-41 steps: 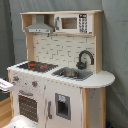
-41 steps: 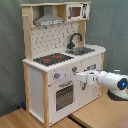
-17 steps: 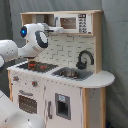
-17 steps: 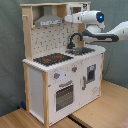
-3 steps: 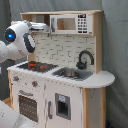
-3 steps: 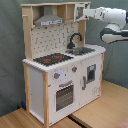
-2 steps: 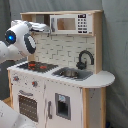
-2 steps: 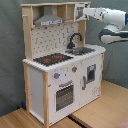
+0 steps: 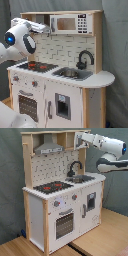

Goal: Play with the kitchen

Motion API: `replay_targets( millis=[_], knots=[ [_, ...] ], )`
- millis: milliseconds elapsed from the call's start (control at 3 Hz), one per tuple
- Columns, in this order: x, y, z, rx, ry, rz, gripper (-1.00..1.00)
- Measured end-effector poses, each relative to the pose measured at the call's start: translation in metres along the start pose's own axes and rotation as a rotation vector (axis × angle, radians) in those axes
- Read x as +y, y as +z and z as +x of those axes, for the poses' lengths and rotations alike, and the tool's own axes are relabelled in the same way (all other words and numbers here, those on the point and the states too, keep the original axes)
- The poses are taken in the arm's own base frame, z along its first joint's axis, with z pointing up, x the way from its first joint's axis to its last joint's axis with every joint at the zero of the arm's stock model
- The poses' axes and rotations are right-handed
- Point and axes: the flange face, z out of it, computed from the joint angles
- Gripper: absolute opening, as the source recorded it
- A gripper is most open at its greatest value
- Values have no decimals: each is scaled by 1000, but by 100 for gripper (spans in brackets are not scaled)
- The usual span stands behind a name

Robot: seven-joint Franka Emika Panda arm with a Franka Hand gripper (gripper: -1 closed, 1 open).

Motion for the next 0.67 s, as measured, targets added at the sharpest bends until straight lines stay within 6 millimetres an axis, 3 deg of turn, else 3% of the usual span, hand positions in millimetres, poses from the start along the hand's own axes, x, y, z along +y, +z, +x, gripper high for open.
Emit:
replay_targets(
  millis=[667],
  knots=[
    [1,5,13,-60,99,-12,100]
  ],
)
